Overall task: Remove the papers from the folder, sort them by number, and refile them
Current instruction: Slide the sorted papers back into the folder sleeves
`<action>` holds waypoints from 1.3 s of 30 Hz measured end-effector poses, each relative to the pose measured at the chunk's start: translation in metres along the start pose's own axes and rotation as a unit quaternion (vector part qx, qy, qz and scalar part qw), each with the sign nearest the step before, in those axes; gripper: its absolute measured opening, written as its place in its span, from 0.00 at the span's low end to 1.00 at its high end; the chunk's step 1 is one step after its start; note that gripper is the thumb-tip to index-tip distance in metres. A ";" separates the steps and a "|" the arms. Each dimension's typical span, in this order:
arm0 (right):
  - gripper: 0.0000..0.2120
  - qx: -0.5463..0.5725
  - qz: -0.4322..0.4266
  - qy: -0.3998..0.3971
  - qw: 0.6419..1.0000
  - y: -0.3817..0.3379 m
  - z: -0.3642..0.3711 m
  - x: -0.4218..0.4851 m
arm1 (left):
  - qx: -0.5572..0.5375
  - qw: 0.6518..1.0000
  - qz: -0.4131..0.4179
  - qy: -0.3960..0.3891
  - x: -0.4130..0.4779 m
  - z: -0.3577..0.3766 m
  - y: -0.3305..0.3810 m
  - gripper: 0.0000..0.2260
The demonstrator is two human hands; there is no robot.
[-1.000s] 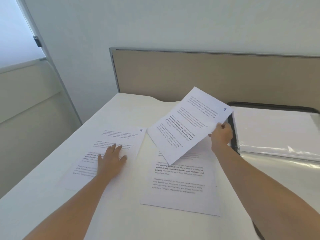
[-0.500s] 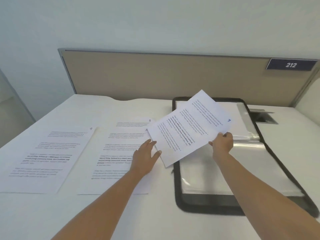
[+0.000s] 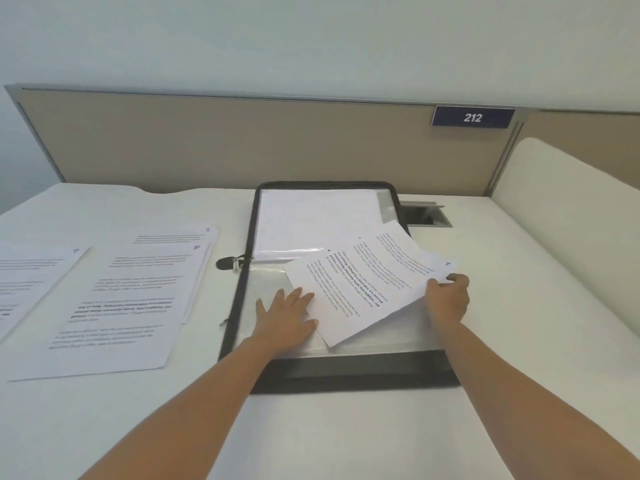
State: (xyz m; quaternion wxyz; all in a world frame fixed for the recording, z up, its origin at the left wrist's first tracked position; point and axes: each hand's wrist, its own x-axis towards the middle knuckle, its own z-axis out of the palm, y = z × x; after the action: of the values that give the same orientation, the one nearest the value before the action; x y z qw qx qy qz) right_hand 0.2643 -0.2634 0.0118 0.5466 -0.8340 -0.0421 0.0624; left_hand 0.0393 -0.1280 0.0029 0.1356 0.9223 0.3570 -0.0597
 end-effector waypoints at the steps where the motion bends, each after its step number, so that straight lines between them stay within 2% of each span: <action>1: 0.18 -0.017 -0.013 0.005 1.000 0.003 -0.007 0.003 | 0.009 1.000 -0.004 0.002 0.002 0.003 0.008 0.25; 3: 0.19 -0.063 -0.054 0.023 0.996 0.009 -0.018 0.009 | 0.012 1.000 -0.004 0.003 0.007 0.008 0.024 0.24; 5: 0.15 -0.099 -0.142 0.018 0.985 0.015 -0.024 0.016 | 0.003 1.000 0.007 -0.002 0.012 0.011 0.040 0.23; 8: 0.07 -0.145 -0.287 -0.081 0.943 0.019 -0.025 0.025 | 0.023 0.999 0.042 -0.008 0.017 0.014 0.063 0.23; 10: 0.06 -0.179 -0.342 -0.207 0.899 0.016 -0.022 0.027 | 0.040 0.997 0.063 -0.007 0.022 0.015 0.077 0.22; 12: 0.12 -0.241 -0.376 -0.318 0.836 0.016 -0.019 0.027 | 0.037 0.997 0.069 -0.008 0.029 0.017 0.089 0.22; 14: 0.20 -0.318 -0.392 -0.376 0.777 0.019 -0.017 0.024 | 0.023 0.997 0.072 -0.004 0.035 0.020 0.097 0.22; 16: 0.25 -0.365 -0.391 -0.391 0.749 0.027 -0.019 0.027 | -0.020 0.997 0.071 0.020 0.039 0.023 0.104 0.22; 21: 0.28 -0.381 -0.356 -0.350 0.778 0.039 -0.035 0.055 | -0.128 0.988 0.049 0.077 0.046 0.028 0.121 0.22; 26: 0.28 -0.376 -0.343 -0.275 0.816 0.052 -0.055 0.084 | -0.058 0.996 0.056 0.050 0.045 0.032 0.140 0.29; 29: 0.23 -0.333 -0.356 -0.233 0.842 0.060 -0.061 0.092 | -0.017 0.998 0.058 0.035 0.044 0.034 0.146 0.30; 33: 0.23 -0.303 -0.374 -0.239 0.843 0.069 -0.065 0.091 | -0.006 0.997 0.061 0.053 0.043 0.036 0.146 0.26; 35: 0.21 -0.301 -0.383 -0.236 0.841 0.073 -0.066 0.088 | 0.006 0.993 0.090 0.082 0.044 0.035 0.147 0.21; 39: 0.26 -0.315 -0.388 -0.243 0.832 0.074 -0.066 0.085 | -0.034 0.985 0.132 0.109 0.047 0.031 0.160 0.15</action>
State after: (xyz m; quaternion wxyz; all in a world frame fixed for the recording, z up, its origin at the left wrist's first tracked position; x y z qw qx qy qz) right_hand 0.3583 -0.3410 -0.0354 0.2063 -0.8341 -0.5108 0.0292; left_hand 0.1809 -0.2202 -0.0031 0.1336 0.9571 0.2469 0.0718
